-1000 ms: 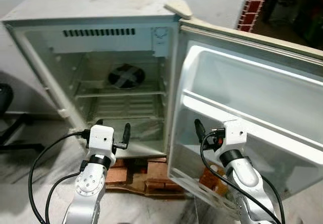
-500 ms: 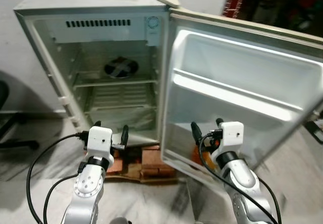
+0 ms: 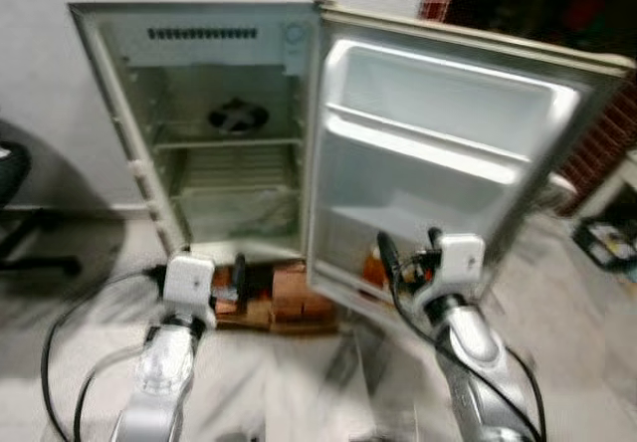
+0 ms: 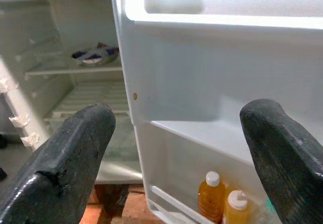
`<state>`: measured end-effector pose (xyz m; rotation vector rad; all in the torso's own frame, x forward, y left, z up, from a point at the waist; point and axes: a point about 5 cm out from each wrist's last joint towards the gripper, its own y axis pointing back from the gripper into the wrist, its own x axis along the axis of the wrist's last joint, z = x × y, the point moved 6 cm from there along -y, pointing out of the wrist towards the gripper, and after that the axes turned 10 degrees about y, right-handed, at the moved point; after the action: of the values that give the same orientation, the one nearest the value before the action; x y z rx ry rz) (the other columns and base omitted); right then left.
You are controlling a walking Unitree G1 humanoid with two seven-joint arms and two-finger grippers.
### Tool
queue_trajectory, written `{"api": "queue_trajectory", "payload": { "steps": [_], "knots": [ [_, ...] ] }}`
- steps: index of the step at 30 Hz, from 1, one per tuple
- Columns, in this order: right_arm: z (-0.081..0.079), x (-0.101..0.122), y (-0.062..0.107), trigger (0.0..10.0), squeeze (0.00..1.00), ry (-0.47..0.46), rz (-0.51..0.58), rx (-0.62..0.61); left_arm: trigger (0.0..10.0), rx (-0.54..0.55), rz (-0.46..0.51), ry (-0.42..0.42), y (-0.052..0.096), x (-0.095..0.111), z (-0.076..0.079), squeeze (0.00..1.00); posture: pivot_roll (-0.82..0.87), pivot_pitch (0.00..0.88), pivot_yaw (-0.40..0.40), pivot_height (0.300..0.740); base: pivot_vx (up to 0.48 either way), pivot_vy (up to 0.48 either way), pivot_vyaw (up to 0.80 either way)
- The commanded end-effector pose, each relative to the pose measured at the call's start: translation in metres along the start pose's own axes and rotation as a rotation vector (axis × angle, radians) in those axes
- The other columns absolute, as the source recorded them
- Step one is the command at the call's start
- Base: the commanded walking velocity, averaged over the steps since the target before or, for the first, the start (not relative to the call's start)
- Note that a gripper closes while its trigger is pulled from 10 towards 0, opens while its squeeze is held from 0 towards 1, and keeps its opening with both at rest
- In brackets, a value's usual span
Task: Restocking fridge
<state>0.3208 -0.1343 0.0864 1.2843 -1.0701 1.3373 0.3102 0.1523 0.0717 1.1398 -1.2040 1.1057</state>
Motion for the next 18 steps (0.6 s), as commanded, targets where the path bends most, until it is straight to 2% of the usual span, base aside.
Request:
{"api": "queue_trajectory", "payload": {
  "steps": [1,5,9,18],
  "knots": [
    [0.008,0.005,-0.002,10.0,0.0,0.017,0.012,-0.029,10.0,-0.017,-0.005,0.0,0.002,-0.003,0.004,0.0,-0.01,0.0,0.003,0.74,0.0,0.0,0.0],
    [0.027,0.003,-0.001,10.0,0.0,0.032,0.01,-0.12,10.0,-0.016,-0.004,-0.03,0.0,-0.002,0.002,0.0,-0.01,0.0,0.006,0.74,0.0,0.0,0.0],
    [0.028,0.001,-0.002,10.0,0.0,0.005,0.001,-0.126,10.0,-0.019,-0.006,-0.039,-0.002,-0.002,0.001,0.0,-0.01,0.0,0.007,0.74,0.0,0.0,0.0],
    [0.023,0.005,-0.006,10.0,0.0,0.018,0.021,-0.117,10.0,-0.022,-0.004,-0.043,-0.004,-0.002,0.002,0.0,-0.01,0.0,0.008,0.74,0.0,-0.39,0.0]
  ]
}}
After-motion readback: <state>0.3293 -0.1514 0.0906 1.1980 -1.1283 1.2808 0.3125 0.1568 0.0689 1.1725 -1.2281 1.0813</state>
